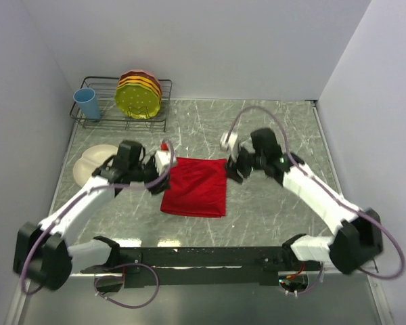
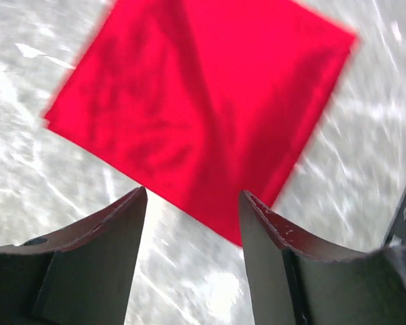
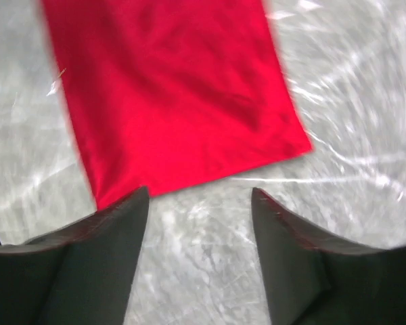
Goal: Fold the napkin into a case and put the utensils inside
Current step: Turn over the upper triangle folded napkin at the center of the board, then pick up the lower triangle-folded napkin from the center of the board.
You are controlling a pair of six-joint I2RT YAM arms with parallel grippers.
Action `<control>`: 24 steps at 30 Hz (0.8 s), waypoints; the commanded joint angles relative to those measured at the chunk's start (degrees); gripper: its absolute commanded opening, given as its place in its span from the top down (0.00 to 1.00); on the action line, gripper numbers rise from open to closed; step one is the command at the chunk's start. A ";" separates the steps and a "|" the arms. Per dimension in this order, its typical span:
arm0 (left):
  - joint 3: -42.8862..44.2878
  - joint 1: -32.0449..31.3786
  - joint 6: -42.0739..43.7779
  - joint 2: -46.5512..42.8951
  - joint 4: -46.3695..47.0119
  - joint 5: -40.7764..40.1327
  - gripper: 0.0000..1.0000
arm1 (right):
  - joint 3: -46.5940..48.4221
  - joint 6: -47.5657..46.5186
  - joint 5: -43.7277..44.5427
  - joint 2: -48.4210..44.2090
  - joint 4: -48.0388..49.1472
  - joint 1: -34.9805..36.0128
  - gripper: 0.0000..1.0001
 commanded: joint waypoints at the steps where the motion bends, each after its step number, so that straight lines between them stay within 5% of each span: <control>1: 12.08 4.45 -11.83 11.90 3.50 4.93 0.39 | 10.66 18.71 -4.00 14.86 -1.86 -8.19 0.41; 5: 21.78 6.39 -15.53 23.60 1.75 6.60 0.43 | 19.98 25.24 -5.94 26.76 -3.61 -12.33 0.55; 13: 31.02 6.13 -4.48 37.58 -4.75 3.62 0.54 | 34.05 26.40 -5.94 44.78 -8.96 -14.80 0.59; 18: 29.98 5.25 -1.30 40.23 -7.13 2.65 0.54 | 35.73 26.56 -7.69 50.68 -11.17 -15.06 0.57; 24: 23.57 2.53 3.10 38.13 -9.94 4.05 0.65 | 33.45 27.71 -9.54 52.89 -11.96 -14.45 0.72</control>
